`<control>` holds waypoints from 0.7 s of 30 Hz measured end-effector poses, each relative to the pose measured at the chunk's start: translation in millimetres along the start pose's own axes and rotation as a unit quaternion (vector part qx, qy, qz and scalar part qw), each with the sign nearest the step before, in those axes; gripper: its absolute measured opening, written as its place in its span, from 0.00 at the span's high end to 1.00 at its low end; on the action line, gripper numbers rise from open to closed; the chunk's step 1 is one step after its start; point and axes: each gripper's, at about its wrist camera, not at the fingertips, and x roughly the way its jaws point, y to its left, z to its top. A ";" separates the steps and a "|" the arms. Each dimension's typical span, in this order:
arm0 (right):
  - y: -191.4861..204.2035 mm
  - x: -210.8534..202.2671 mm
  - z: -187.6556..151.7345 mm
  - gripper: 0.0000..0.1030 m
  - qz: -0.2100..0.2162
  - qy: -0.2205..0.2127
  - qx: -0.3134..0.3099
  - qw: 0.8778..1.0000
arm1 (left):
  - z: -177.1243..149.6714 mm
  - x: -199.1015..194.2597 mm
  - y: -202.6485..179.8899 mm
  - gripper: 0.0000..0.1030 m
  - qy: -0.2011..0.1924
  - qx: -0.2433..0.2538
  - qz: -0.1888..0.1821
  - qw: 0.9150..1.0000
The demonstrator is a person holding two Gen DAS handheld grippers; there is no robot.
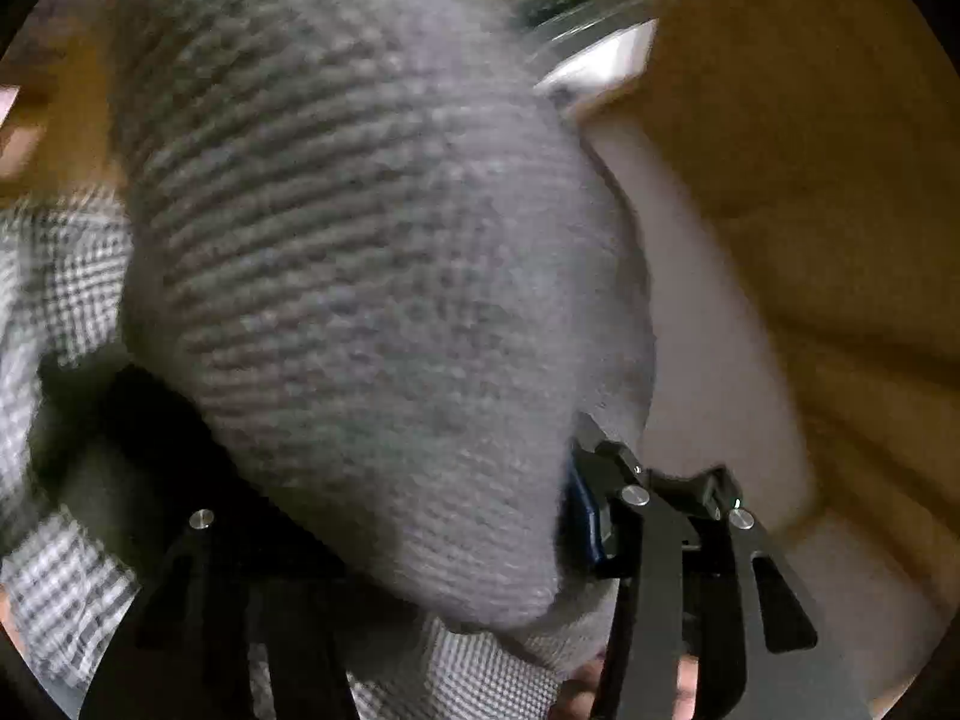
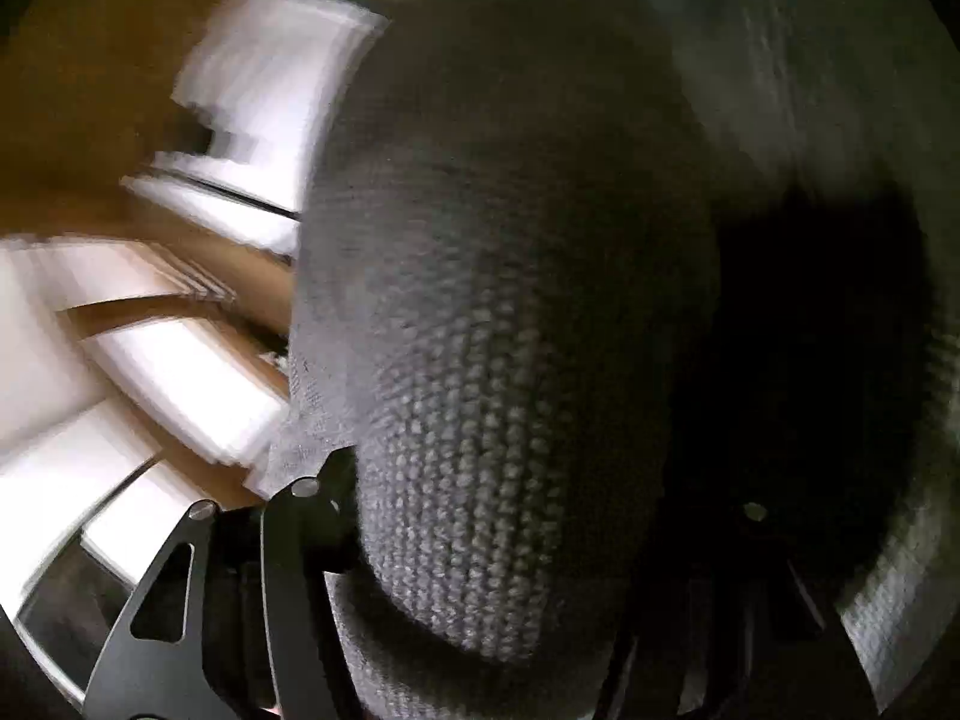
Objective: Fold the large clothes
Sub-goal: 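Lift the folded cardigan with both grippers and carry it toward the clothes pile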
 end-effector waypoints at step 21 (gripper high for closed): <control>100.7 -85.9 -61.8 0.03 -0.197 -0.157 -0.385 0.888 | -17.3 -54.3 -185.0 0.06 -0.165 0.377 0.137 0.901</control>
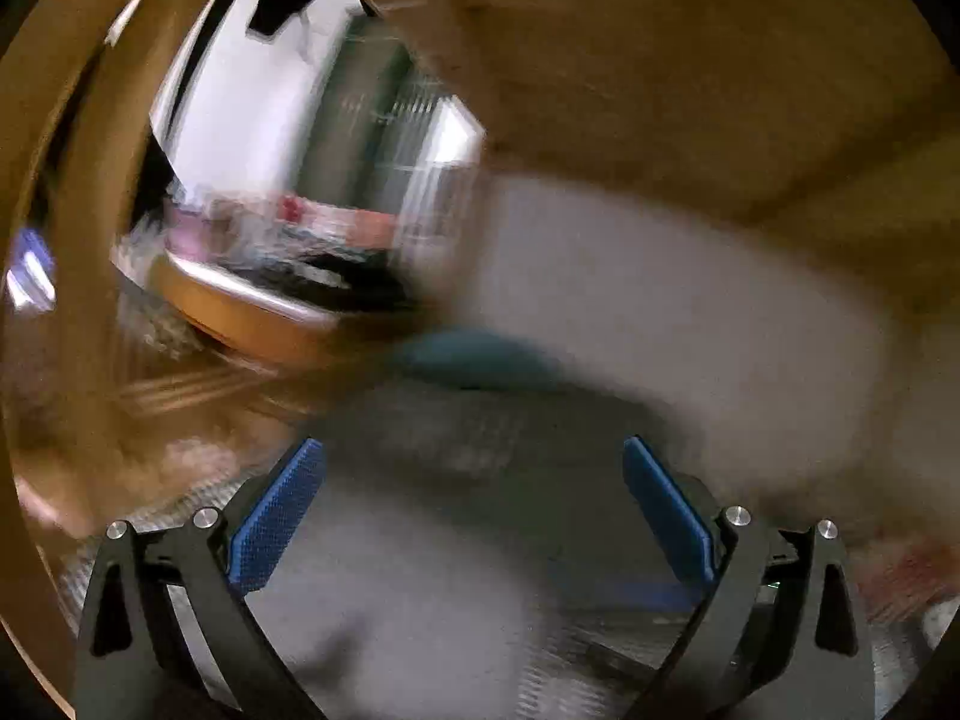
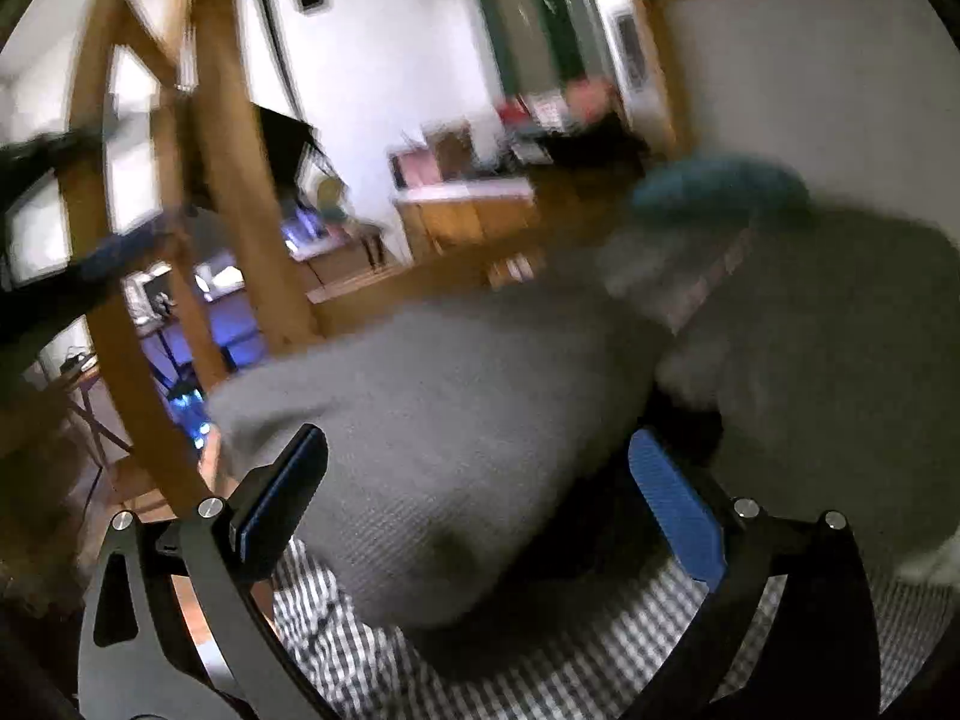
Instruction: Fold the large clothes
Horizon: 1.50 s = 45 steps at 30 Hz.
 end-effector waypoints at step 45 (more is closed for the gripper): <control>139.2 -215.2 -150.2 0.03 -0.115 0.050 0.054 0.991 | -196.3 -147.3 30.6 0.04 0.218 0.064 0.081 0.971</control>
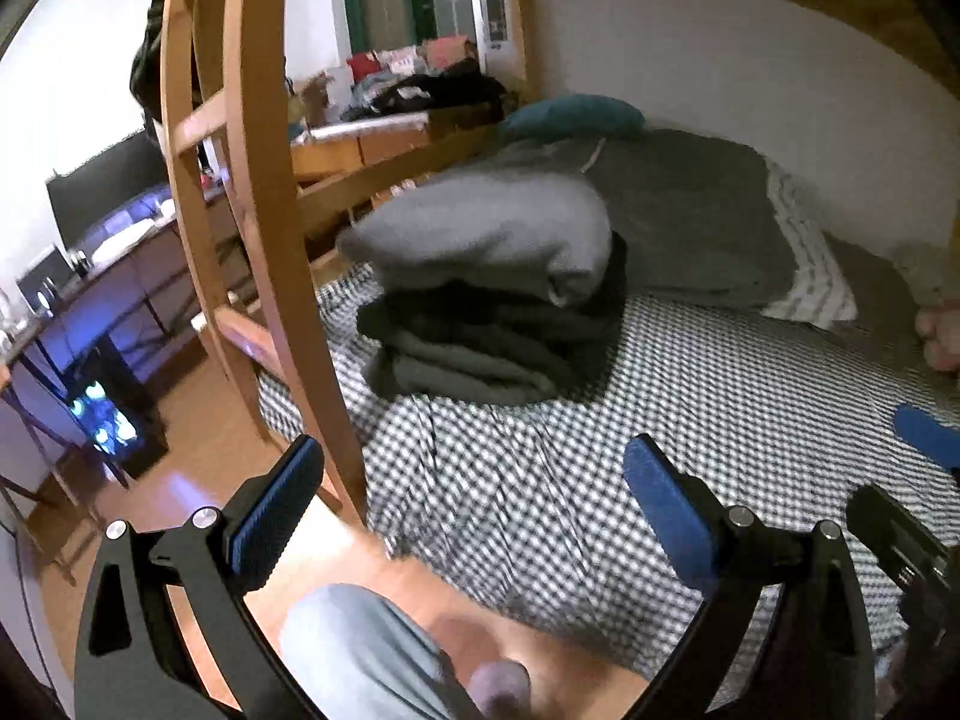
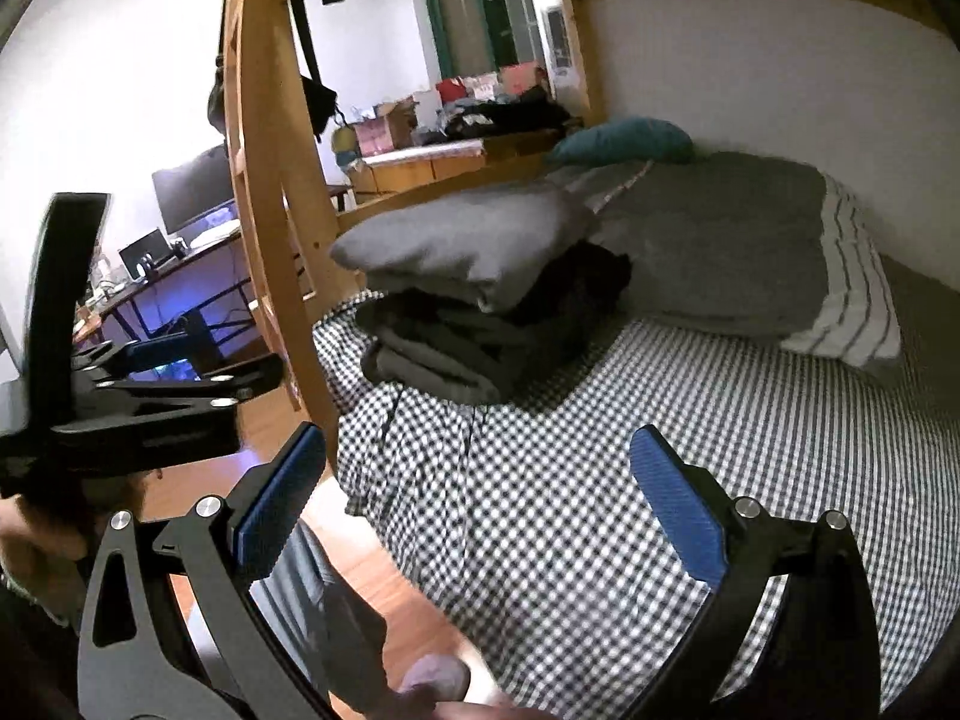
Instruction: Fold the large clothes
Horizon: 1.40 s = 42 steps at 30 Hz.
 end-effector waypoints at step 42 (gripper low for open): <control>18.1 3.2 -66.1 0.03 -0.044 0.049 0.004 0.998 | -54.6 5.2 3.4 0.04 0.053 0.058 -0.018 0.997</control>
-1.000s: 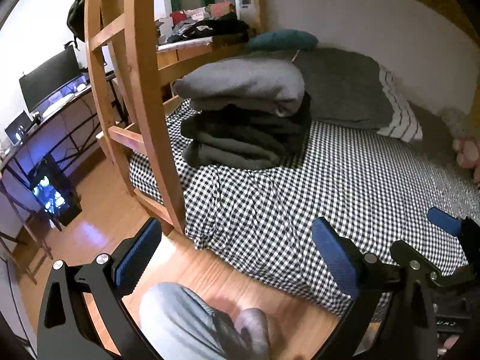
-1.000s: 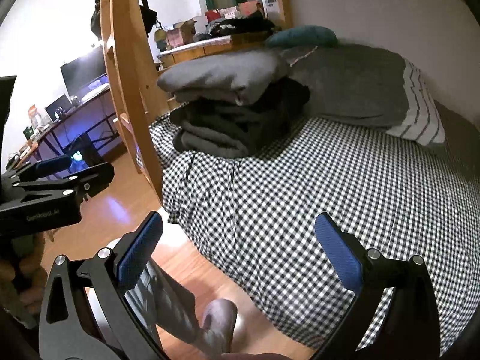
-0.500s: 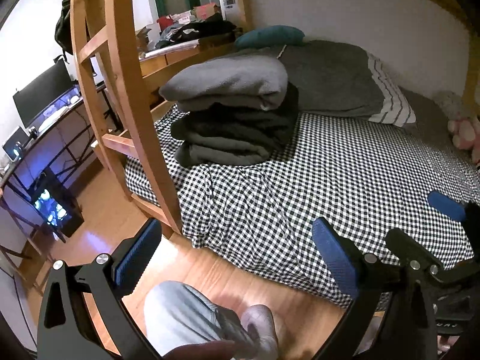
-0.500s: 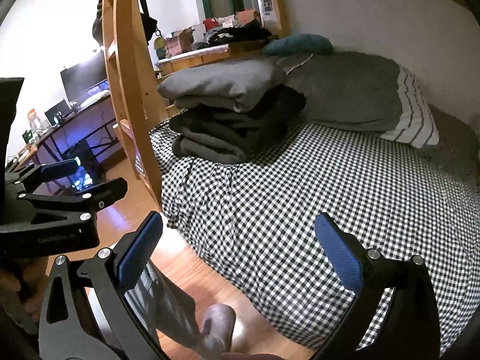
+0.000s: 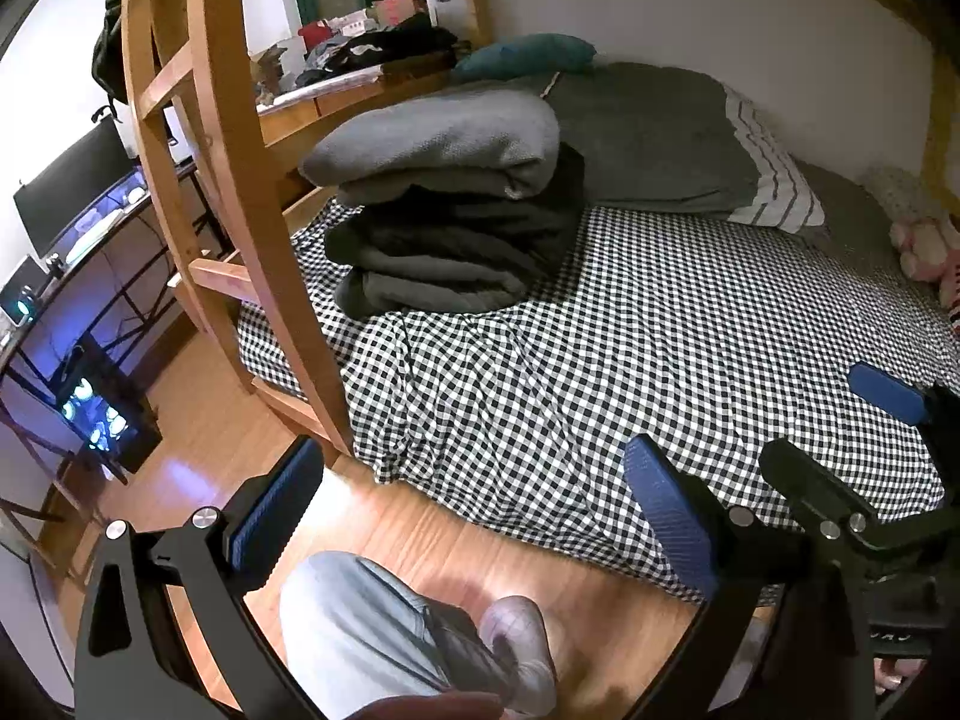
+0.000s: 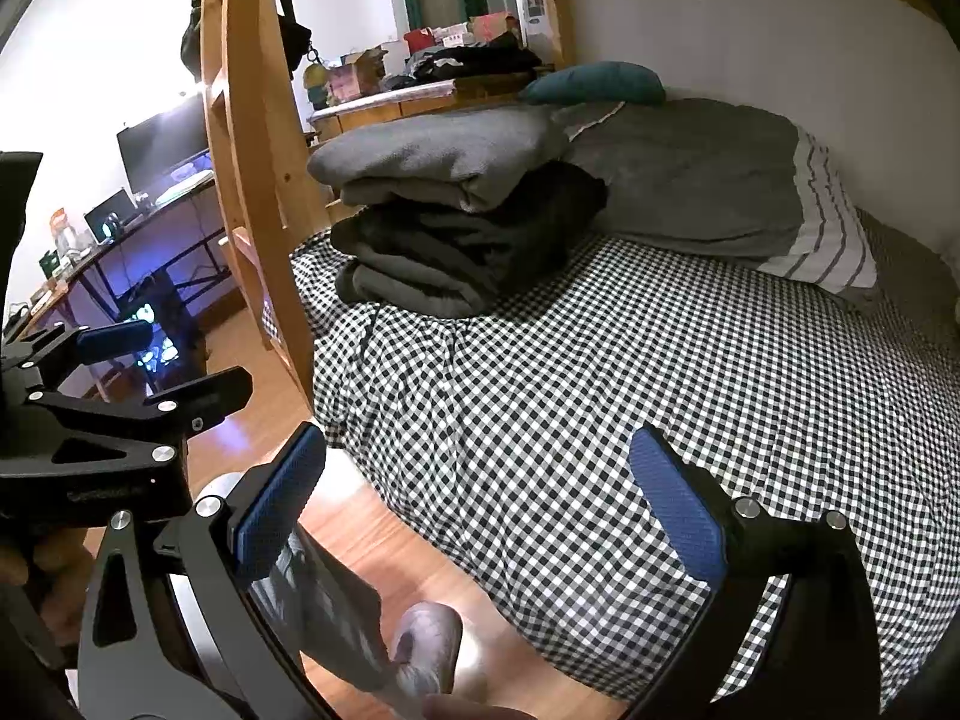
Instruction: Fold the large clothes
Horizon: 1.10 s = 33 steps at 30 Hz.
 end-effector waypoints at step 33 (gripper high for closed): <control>-0.9 -6.5 -1.3 0.03 -0.019 -0.012 -0.016 1.000 | -1.3 -2.6 -1.7 0.04 0.007 0.005 0.013 1.000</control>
